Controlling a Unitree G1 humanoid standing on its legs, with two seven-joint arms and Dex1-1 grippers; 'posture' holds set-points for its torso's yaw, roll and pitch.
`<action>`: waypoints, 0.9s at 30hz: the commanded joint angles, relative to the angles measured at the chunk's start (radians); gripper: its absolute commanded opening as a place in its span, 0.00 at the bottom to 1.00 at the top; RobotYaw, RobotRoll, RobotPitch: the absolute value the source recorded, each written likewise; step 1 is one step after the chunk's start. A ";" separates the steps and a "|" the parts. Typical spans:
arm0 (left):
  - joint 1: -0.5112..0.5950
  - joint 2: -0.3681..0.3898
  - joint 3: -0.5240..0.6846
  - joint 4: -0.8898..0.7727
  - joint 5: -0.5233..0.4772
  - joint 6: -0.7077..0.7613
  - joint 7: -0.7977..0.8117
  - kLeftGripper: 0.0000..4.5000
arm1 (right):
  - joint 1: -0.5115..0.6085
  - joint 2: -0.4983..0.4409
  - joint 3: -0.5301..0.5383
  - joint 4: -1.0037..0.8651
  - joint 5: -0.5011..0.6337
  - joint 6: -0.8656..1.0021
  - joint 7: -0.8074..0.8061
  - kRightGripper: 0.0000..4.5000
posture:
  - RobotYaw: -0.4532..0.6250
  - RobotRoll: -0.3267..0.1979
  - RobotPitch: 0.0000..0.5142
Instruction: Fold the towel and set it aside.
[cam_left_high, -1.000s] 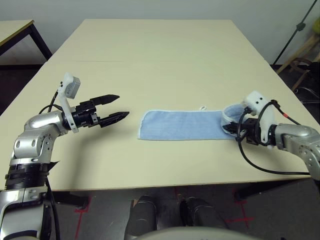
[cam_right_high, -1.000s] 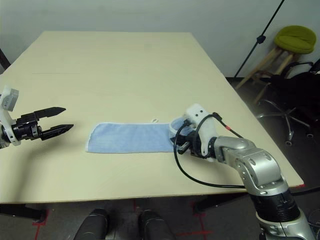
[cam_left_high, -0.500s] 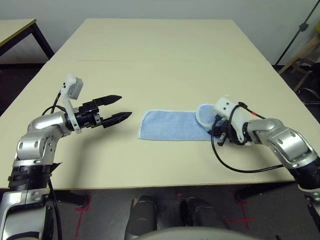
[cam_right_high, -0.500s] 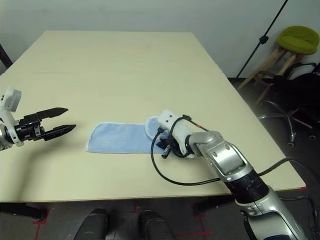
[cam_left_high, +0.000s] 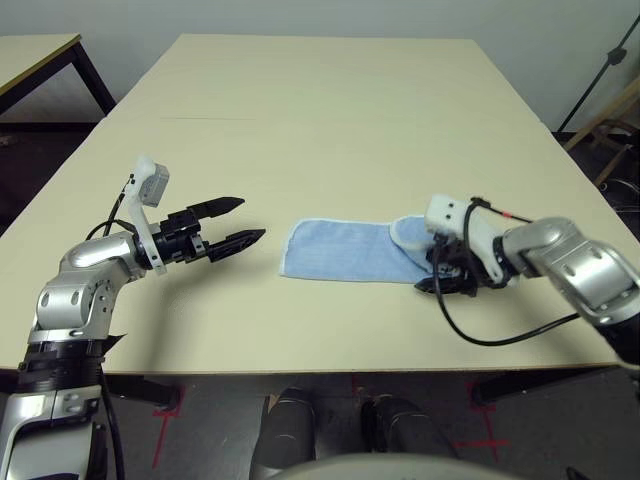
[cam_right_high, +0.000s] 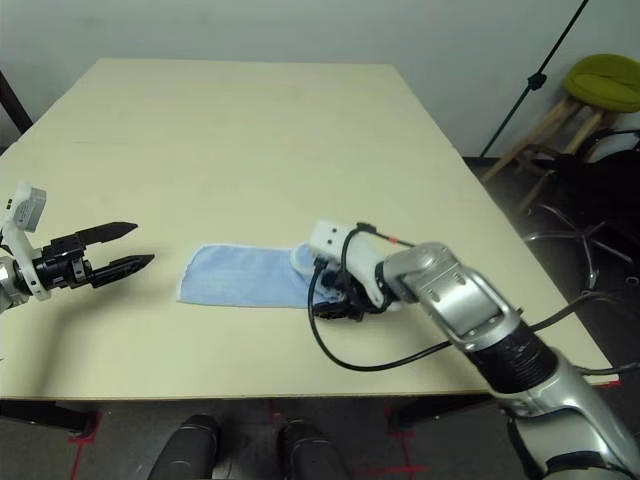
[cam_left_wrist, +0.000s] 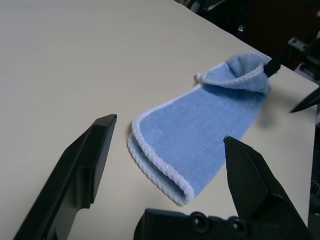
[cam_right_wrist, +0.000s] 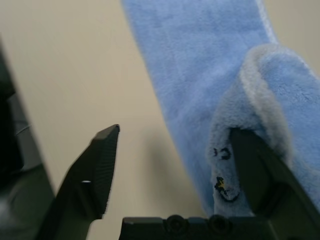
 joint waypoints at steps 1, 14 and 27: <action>-0.009 -0.006 -0.016 -0.009 0.003 0.005 0.000 1.00 | -0.028 -0.091 -0.054 0.039 -0.012 -0.114 0.100 0.99 | 0.57 0.62 0.28; -0.028 -0.021 -0.024 0.003 0.010 -0.002 -0.002 1.00 | -0.099 -0.125 -0.097 0.566 -0.291 -0.937 0.220 0.99 | 0.56 0.62 0.29; -0.011 -0.027 -0.017 -0.015 0.006 -0.007 0.020 1.00 | -0.120 -0.017 -0.045 0.718 -0.450 -1.355 0.270 0.99 | 0.58 0.62 0.30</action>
